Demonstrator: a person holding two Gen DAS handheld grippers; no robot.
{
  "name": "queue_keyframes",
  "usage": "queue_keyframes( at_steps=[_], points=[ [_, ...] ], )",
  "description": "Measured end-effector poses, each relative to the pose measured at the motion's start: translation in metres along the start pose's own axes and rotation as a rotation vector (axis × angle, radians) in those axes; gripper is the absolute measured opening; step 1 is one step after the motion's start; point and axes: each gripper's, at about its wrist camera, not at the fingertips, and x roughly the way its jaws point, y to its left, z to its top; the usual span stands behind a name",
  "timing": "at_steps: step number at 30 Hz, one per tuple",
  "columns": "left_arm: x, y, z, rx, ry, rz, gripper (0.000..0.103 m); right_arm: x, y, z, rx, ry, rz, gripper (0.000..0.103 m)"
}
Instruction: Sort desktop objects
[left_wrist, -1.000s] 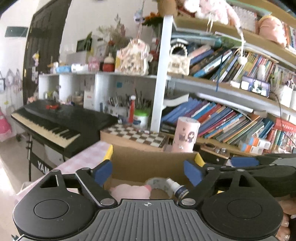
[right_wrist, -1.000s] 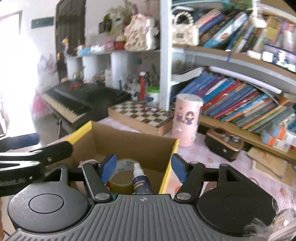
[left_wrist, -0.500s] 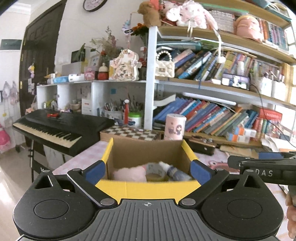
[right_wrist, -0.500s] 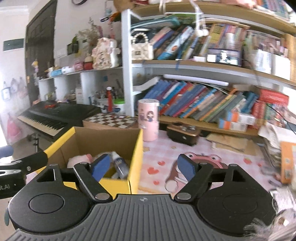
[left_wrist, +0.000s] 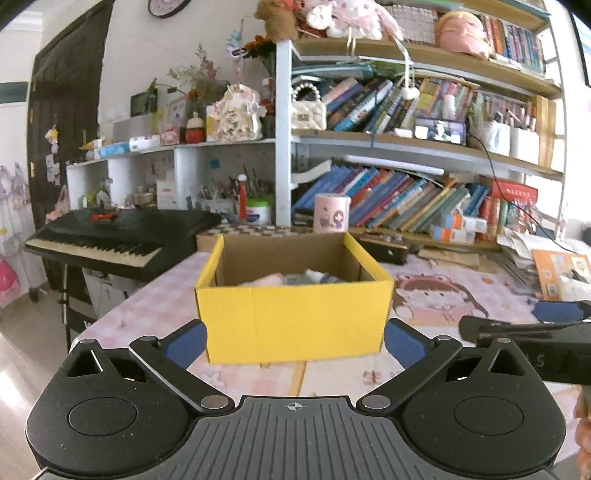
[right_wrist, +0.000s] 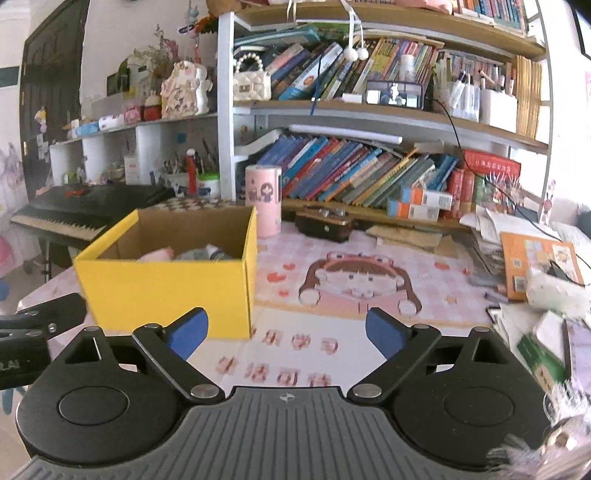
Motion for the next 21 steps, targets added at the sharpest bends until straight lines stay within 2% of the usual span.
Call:
queue_keyframes(
  at_steps=[4,10,21],
  points=[
    [-0.007,0.002,-0.006,-0.010,0.011,-0.004,0.103,-0.010,0.002,-0.009,-0.002,0.015,-0.009,0.100],
    [-0.014,-0.006,-0.018,0.034,0.027,-0.021,0.103,-0.021,-0.002,-0.022,0.010,0.054,-0.023,0.103],
    [-0.011,-0.020,-0.027,0.067,0.070,-0.051,0.103,-0.035,-0.019,-0.038,0.053,0.085,-0.104,0.103]
  ],
)
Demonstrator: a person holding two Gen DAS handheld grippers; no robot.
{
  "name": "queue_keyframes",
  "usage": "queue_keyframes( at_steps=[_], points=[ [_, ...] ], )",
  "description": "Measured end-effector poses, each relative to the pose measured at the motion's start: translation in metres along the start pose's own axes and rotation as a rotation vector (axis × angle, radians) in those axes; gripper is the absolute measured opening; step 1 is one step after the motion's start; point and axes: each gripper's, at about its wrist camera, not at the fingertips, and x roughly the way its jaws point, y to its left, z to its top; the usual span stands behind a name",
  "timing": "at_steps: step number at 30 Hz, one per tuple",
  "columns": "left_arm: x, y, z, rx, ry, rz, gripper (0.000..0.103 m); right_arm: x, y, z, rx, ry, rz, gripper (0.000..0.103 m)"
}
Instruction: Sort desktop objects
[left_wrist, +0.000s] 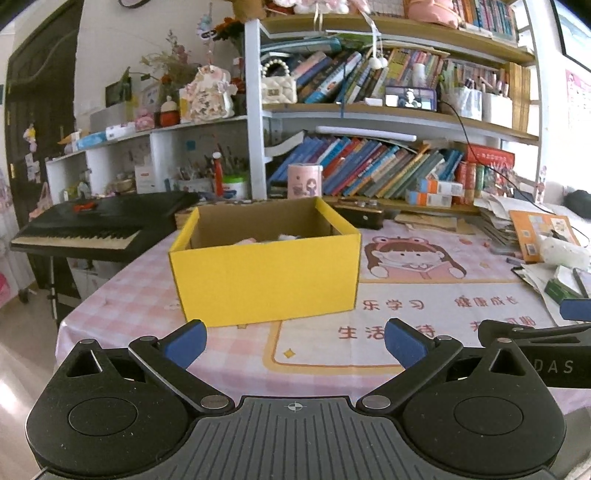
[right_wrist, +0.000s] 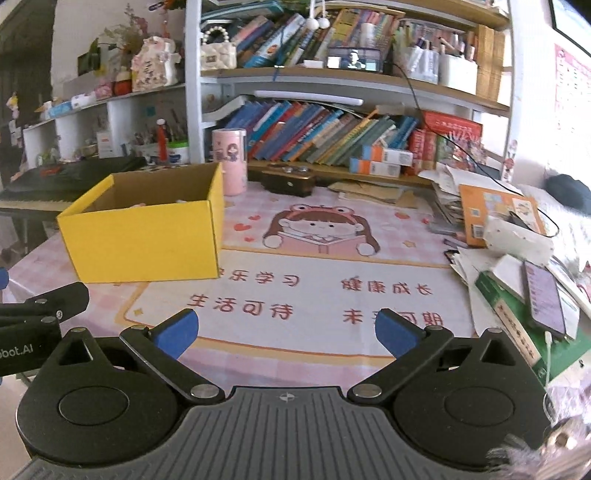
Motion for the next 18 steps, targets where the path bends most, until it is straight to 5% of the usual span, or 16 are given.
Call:
queue_keyframes(
  at_steps=[18],
  points=[
    [0.008,-0.017,0.000,0.005,0.050,-0.031,0.103,-0.002,-0.024,-0.006,0.028,0.017,-0.030,0.103]
  ],
)
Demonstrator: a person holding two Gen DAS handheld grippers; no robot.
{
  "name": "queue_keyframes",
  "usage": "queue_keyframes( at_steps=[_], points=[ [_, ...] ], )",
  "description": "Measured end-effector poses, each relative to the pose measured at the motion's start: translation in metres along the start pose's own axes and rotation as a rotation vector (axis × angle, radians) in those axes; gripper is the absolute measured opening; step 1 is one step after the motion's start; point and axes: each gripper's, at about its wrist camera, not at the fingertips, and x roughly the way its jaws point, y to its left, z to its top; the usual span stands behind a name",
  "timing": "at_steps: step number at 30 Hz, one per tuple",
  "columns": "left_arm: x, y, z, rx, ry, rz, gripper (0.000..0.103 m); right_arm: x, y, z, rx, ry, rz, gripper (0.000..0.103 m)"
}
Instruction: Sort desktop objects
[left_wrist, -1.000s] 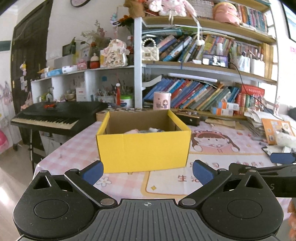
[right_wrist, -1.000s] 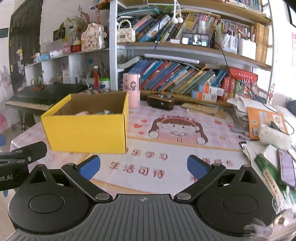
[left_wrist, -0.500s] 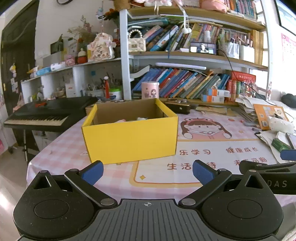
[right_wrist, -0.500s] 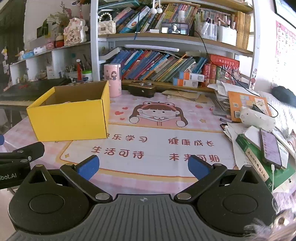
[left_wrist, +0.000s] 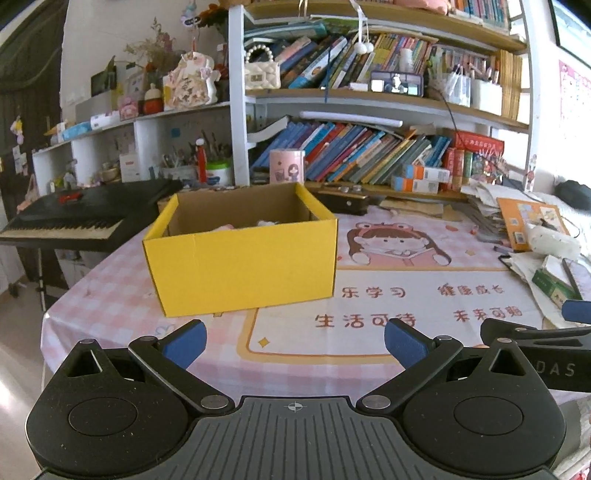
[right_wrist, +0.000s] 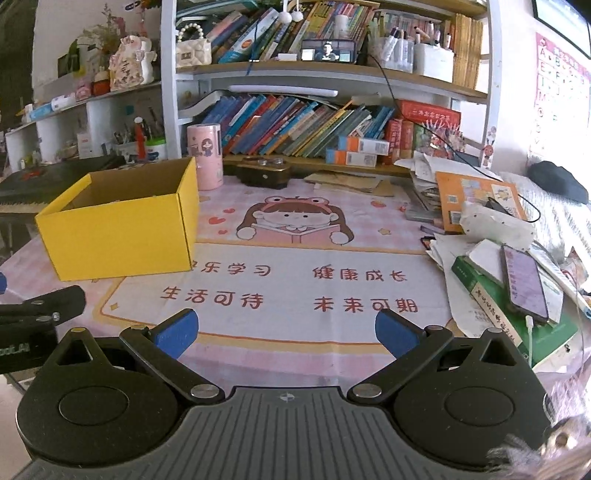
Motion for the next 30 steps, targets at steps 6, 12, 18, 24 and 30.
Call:
queue_keyframes(
  at_steps=[6,12,18,24,30],
  points=[
    [-0.0014,-0.0026,-0.0008,0.005,-0.003,0.004,0.103,0.0014,-0.0052,-0.0013,0.018,0.009,0.004,0.103],
    [-0.0011,-0.0050,-0.0001,0.011,-0.009,0.011,0.103,0.0048,-0.0076,-0.0014,0.021,0.032,-0.001,0.103],
    [-0.0013,-0.0042,-0.0010,0.014,0.006,0.018,0.103,0.0052,-0.0072,-0.0022,0.015,0.038,0.005,0.103],
    [-0.0027,-0.0055,-0.0039,0.015,0.021,0.020,0.103,0.0043,-0.0069,-0.0027,0.011,0.037,0.014,0.103],
    [-0.0028,-0.0073,-0.0038,0.015,0.018,0.016,0.103,0.0043,-0.0074,-0.0039,0.013,0.042,0.013,0.103]
  ],
)
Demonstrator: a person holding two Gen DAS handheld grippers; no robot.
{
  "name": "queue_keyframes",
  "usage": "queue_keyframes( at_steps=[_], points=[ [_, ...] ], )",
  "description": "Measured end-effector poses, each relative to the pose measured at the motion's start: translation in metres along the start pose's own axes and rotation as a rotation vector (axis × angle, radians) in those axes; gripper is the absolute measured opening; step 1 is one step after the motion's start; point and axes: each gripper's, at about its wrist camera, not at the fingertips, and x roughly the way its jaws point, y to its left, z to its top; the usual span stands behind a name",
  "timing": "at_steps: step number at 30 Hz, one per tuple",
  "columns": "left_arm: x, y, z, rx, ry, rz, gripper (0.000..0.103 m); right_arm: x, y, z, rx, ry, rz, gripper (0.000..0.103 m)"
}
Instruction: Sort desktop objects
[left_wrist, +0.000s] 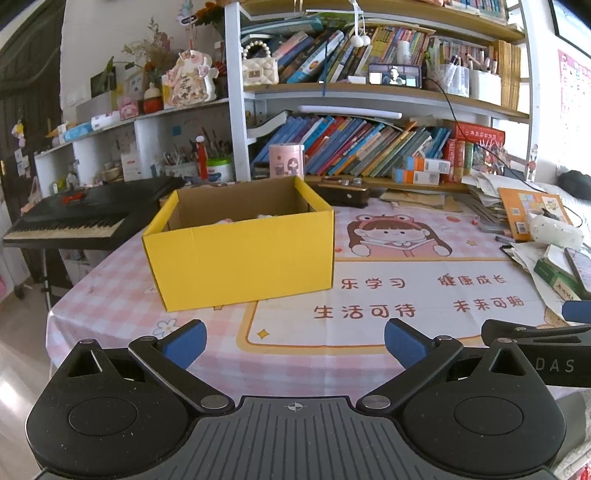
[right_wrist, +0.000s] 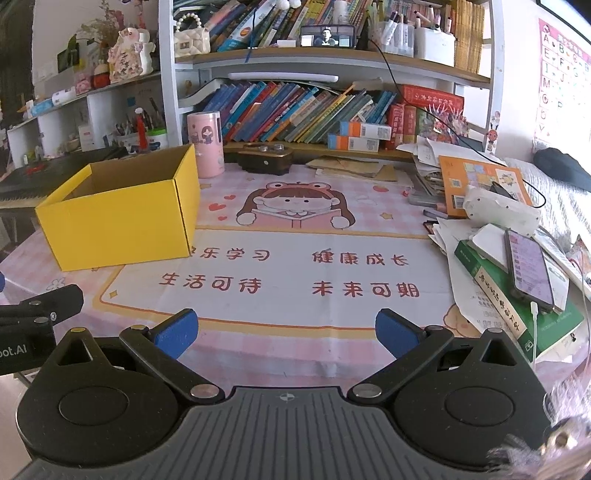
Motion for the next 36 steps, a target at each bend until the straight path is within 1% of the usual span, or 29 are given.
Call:
queue_keyframes(
  at_steps=[27,36],
  points=[
    [-0.0006,-0.0043,0.0024,-0.006,-0.011,0.011,0.103,0.0019,-0.0030,0.0008,-0.015,-0.003,0.024,0.103],
    [0.0023,-0.0062,0.0035,-0.003,-0.001,0.006,0.103,0.0037,-0.0036,0.0023,-0.017,0.002,0.025,0.103]
  ],
)
